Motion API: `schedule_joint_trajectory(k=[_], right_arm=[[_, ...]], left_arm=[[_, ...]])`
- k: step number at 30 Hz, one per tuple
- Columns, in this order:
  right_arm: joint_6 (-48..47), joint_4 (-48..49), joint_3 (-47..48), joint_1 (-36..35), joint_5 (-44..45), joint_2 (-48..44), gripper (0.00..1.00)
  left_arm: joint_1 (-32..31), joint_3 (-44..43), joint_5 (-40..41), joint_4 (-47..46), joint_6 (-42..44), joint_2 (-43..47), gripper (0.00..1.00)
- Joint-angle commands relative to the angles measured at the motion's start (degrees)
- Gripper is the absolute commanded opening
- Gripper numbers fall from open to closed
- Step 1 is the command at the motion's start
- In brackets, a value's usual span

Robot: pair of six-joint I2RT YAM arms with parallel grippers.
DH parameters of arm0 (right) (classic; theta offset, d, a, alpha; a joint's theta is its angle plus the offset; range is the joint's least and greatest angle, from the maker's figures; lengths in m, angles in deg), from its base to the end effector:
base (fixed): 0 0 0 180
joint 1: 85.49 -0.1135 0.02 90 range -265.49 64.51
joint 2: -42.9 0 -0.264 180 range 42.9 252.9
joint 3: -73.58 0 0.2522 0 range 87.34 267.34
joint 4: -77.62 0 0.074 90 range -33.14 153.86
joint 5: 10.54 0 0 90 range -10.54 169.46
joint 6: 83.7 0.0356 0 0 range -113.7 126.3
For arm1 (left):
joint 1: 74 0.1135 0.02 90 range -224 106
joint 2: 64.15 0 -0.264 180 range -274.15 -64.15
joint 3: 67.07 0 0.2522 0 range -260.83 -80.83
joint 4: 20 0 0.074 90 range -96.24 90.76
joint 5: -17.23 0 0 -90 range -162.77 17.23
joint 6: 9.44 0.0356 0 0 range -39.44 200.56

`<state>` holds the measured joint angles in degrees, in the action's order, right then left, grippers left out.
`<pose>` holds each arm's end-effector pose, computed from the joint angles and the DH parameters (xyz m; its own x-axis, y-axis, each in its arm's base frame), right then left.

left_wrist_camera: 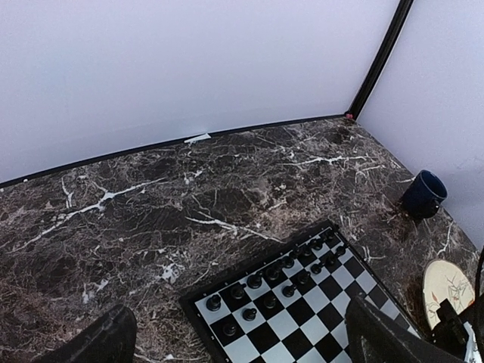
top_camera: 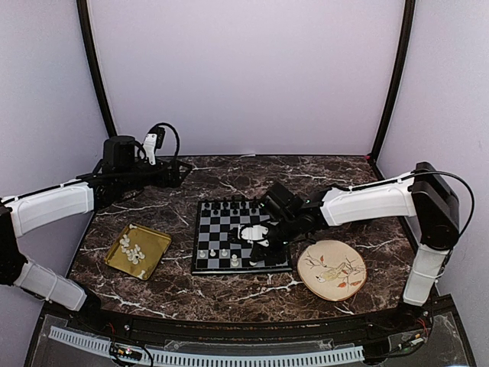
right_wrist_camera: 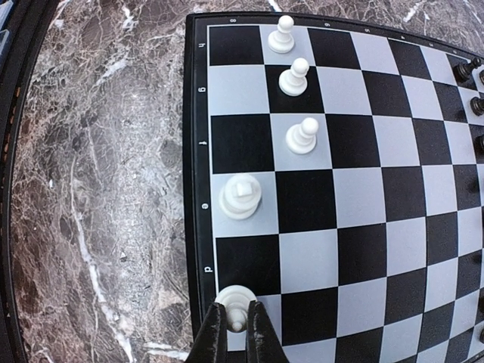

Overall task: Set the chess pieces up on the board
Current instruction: Place the bishop on f1.

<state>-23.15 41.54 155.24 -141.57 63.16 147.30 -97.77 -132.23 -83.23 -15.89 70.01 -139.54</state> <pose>0.2006 0.3161 0.1792 0.0157 -0.8223 -0.5689 -0.9989 0.0123 -0.0455 0.2785 -0.1297 0.2972 -0.3249 -0.0537 -0.9442 0.5064 0.8333 -0.2216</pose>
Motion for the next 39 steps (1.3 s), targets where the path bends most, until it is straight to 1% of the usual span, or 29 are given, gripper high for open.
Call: schedule_joint_trajectory(k=[1,4,7,9,15,19,20,23,26,33,36,39], right_arm=[[-0.02,0.57,-0.44,-0.70,1.70,-0.55,0.00],[-0.23,-0.16,-1.37,-0.70,2.42,-1.68,0.00],[-0.20,-0.04,-2.35,-0.70,3.08,-2.56,0.00],[0.02,0.71,-3.64,-0.70,3.21,-2.62,0.00],[0.81,2.22,-4.10,-0.70,3.47,-1.90,0.00],[0.78,2.20,-4.05,-0.66,4.59,-1.93,0.00],[0.67,2.20,-4.01,-0.70,4.93,-1.85,0.02],[0.78,2.17,-3.96,-0.70,5.56,-1.92,0.13],[0.88,2.13,-3.76,-0.70,5.45,-1.75,0.19],[1.56,2.12,-2.67,-0.70,4.66,-0.64,0.23],[1.90,1.86,-2.25,-0.70,3.72,-0.22,0.26],[2.66,1.65,-2.24,-0.70,2.46,0.42,0.27]], left_arm=[[0.77,-3.94,-4.16,4.07,3.47,-0.41,0.99],[2.47,-9.67,-5.84,10.75,2.60,-2.89,0.99],[4.60,-9.05,-11.19,8.50,-0.82,-3.62,0.99],[4.83,-8.76,-13.10,7.54,-0.70,-3.62,0.99],[4.81,-8.72,-11.69,7.92,0.40,-3.02,0.98],[4.79,-8.84,-12.80,7.96,0.52,-3.41,0.97],[4.79,-8.89,-13.09,7.98,0.47,-3.58,0.96],[4.82,-9.07,-14.31,7.94,0.40,-3.88,0.95],[4.84,-9.04,-15.00,7.78,0.40,-3.88,0.95],[4.86,-8.98,-14.65,7.91,0.10,-3.86,0.94],[4.82,-9.07,-15.25,7.96,0.09,-4.03,0.92],[4.86,-9.07,-15.61,7.90,0.10,-4.19,0.92]])
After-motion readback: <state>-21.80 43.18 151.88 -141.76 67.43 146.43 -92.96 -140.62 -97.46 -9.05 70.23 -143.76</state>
